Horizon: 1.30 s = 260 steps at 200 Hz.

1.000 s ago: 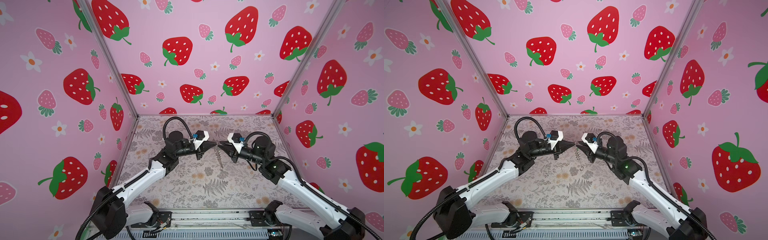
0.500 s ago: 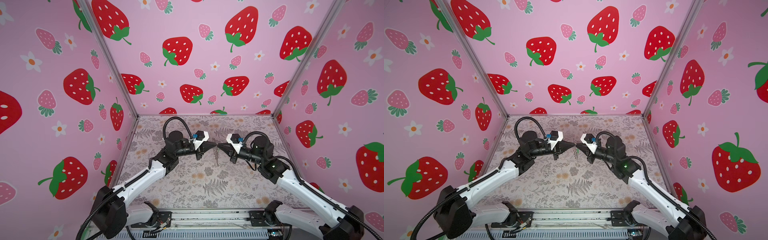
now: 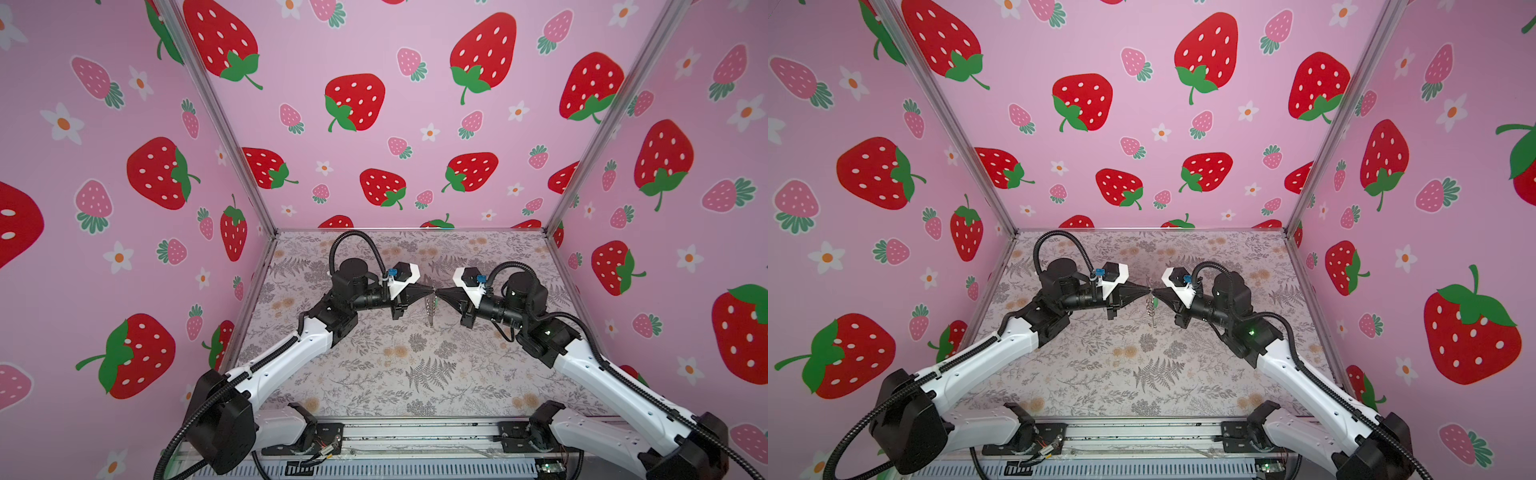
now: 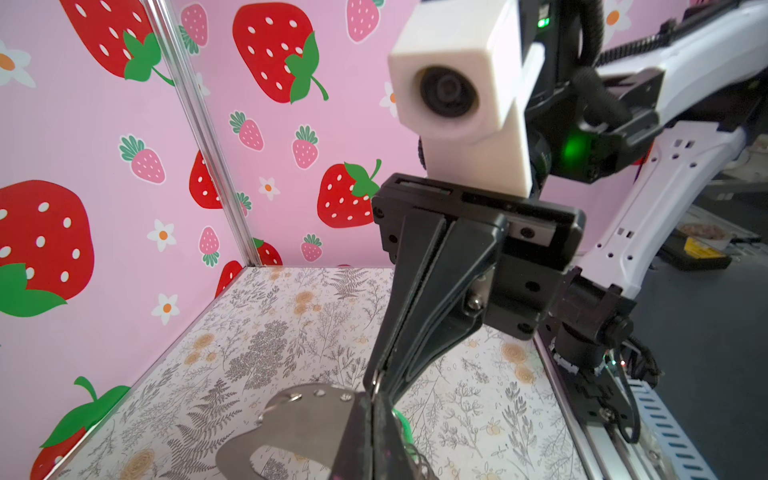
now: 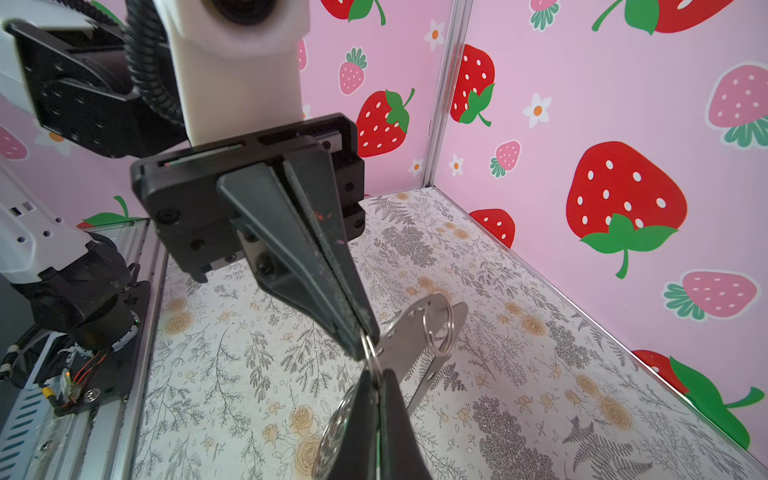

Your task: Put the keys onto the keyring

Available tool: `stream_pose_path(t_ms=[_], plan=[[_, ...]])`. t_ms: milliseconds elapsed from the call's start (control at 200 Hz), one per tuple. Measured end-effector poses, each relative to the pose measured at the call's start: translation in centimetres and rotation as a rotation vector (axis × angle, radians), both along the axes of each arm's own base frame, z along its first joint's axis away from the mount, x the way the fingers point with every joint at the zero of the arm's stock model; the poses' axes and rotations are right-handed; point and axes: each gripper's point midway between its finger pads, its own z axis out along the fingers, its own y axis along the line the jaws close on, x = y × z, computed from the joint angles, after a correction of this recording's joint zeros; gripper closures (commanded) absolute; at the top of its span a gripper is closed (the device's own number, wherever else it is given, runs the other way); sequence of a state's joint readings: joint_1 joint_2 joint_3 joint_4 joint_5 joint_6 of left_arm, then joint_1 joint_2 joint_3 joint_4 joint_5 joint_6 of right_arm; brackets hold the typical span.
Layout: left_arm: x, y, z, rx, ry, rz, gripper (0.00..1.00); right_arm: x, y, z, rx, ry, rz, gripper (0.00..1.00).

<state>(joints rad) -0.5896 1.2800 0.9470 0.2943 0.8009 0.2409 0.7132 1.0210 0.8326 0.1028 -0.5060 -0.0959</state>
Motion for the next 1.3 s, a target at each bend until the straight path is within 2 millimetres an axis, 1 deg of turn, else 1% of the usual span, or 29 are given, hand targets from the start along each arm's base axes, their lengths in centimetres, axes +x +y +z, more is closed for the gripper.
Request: stream_pose_path(t_ms=[25,85,190,300,375,480,680,825,975,1065,1161,1301], plan=[[0.0,0.0,-0.1,0.015,-0.014,0.002,0.66,0.0,0.0,-0.2,-0.008,0.002,0.001,1.00],[0.2,0.2,-0.4,0.056,-0.032,0.023,0.64,-0.1,-0.1,-0.4,-0.028,0.013,-0.001,1.00],[0.3,0.8,-0.8,0.143,-0.099,0.072,0.63,-0.1,-0.3,-0.4,-0.061,0.025,-0.006,1.00],[0.3,1.4,-0.4,0.217,-0.185,0.112,0.64,-0.1,-0.4,-0.2,-0.088,0.040,-0.007,1.00],[0.4,1.6,-0.2,0.262,-0.241,0.134,0.65,0.0,-0.4,-0.5,-0.113,0.057,-0.007,1.00],[0.3,1.4,-0.5,0.327,-0.310,0.149,0.65,0.1,-0.3,-1.4,-0.148,0.087,-0.004,1.00],[-0.5,0.6,-1.9,0.439,-0.401,0.137,0.69,0.0,-0.2,-2.8,-0.195,0.139,0.006,1.00],[-0.3,0.4,-2.4,0.491,-0.434,0.142,0.72,-0.1,0.0,-3.1,-0.210,0.159,0.020,1.00],[0.0,0.2,-2.6,0.522,-0.461,0.149,0.73,-0.2,0.0,-3.3,-0.213,0.167,0.027,1.00],[0.1,0.1,-2.6,0.527,-0.468,0.149,0.75,-0.3,0.0,-3.4,-0.216,0.173,0.031,1.00],[0.1,0.0,-2.6,0.531,-0.474,0.148,0.80,-0.4,0.0,-3.4,-0.217,0.177,0.036,1.00],[0.1,-0.2,-2.9,0.537,-0.474,0.140,0.81,-0.4,0.1,-3.4,-0.217,0.179,0.039,1.00]])
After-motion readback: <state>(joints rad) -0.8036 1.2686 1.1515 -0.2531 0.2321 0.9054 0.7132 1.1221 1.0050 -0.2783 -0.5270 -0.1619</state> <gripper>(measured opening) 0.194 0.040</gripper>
